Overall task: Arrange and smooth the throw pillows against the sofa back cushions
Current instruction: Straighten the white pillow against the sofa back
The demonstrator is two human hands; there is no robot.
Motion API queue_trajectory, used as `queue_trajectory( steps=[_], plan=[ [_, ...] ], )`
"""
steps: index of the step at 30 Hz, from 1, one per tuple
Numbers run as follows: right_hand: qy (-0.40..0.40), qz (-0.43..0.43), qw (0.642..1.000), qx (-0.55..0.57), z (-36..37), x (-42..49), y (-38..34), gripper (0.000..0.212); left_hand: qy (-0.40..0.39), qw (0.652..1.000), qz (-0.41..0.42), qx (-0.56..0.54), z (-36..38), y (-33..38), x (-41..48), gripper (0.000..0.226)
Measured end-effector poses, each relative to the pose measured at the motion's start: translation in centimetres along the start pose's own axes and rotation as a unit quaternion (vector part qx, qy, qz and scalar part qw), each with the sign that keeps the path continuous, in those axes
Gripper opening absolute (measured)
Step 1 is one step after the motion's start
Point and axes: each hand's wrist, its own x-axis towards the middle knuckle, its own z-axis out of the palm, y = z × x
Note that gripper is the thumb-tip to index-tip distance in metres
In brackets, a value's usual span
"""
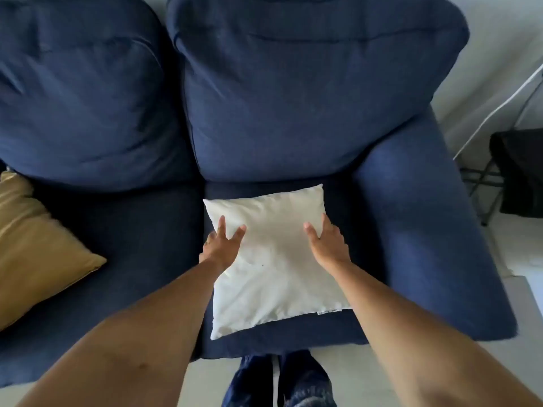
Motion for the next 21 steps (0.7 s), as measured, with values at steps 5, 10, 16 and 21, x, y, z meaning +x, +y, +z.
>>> queue_trajectory(
  steps=[5,10,16,21],
  plan=[
    [0.013,0.034,0.999,0.013,1.7,5.3,2.5,0.08,0.041,0.998,-0.042,-0.014,3.6,-0.4,4.5,0.081],
    [-0.038,0.046,0.996,0.072,3.6,8.4,4.4,0.079,0.06,0.989,-0.072,-0.117,6.1,-1.8,6.8,0.083],
    [-0.01,-0.002,0.99,0.138,4.2,8.5,3.5,0.075,0.112,0.975,-0.025,-0.191,6.3,-0.1,6.1,0.084],
    [0.117,-0.123,0.969,0.182,1.0,6.2,0.9,0.072,0.2,0.94,0.12,-0.251,4.5,4.1,3.0,0.083]
  ],
)
